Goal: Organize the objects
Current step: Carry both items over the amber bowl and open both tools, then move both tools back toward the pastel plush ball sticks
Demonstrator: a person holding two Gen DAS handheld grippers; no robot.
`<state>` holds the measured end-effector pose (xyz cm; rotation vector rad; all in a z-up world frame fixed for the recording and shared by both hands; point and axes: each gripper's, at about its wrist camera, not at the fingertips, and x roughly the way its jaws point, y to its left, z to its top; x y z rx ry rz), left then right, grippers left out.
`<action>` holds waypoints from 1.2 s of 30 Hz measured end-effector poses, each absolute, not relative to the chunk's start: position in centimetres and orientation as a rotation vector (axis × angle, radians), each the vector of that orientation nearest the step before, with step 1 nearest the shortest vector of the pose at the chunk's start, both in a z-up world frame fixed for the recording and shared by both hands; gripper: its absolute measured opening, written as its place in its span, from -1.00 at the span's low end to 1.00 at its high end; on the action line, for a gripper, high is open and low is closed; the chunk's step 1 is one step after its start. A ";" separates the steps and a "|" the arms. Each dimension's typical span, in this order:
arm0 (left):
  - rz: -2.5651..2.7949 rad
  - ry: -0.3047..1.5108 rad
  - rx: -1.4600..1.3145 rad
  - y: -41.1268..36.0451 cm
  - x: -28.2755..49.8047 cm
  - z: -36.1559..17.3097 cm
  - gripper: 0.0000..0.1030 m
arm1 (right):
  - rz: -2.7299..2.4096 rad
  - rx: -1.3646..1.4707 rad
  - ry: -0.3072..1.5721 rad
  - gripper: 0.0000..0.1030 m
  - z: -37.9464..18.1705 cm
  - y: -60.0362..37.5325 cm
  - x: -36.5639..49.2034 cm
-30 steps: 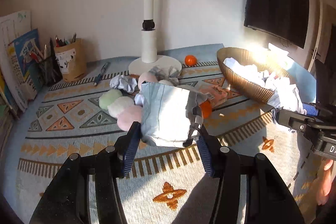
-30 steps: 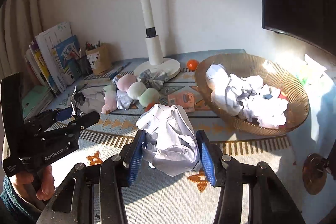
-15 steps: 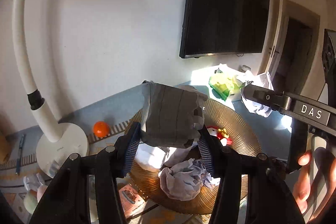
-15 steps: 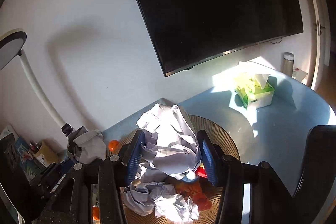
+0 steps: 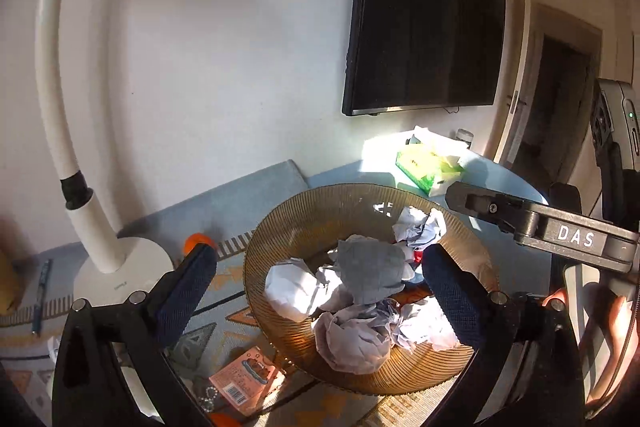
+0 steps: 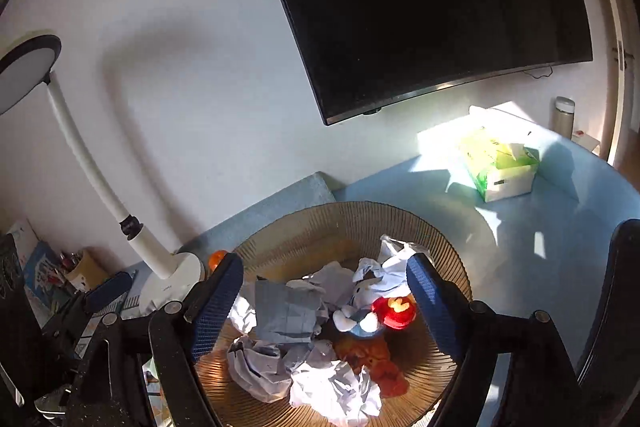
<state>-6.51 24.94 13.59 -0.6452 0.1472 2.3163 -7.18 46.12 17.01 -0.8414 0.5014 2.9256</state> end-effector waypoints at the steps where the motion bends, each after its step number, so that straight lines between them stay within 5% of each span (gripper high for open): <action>1: 2.338 0.146 -0.632 23.7 -5.8 14.2 0.99 | 2.951 -0.844 0.502 0.65 17.2 45.4 -6.4; 11: 2.717 -0.027 -0.497 7.3 2.3 16.1 0.99 | 3.304 -0.819 0.340 1.00 18.5 33.0 0.2; 21: 2.817 -0.286 -0.910 -2.2 0.6 4.2 0.99 | 3.290 -1.135 -0.070 1.00 6.3 24.1 0.0; 28: 2.810 -0.456 -0.965 -4.2 0.6 3.4 0.99 | 3.205 -1.254 -0.070 1.00 5.2 24.3 -1.4; 36: 2.822 -0.442 -0.994 -3.9 0.4 3.2 0.99 | 3.173 -1.311 -0.016 1.00 4.9 24.8 -2.0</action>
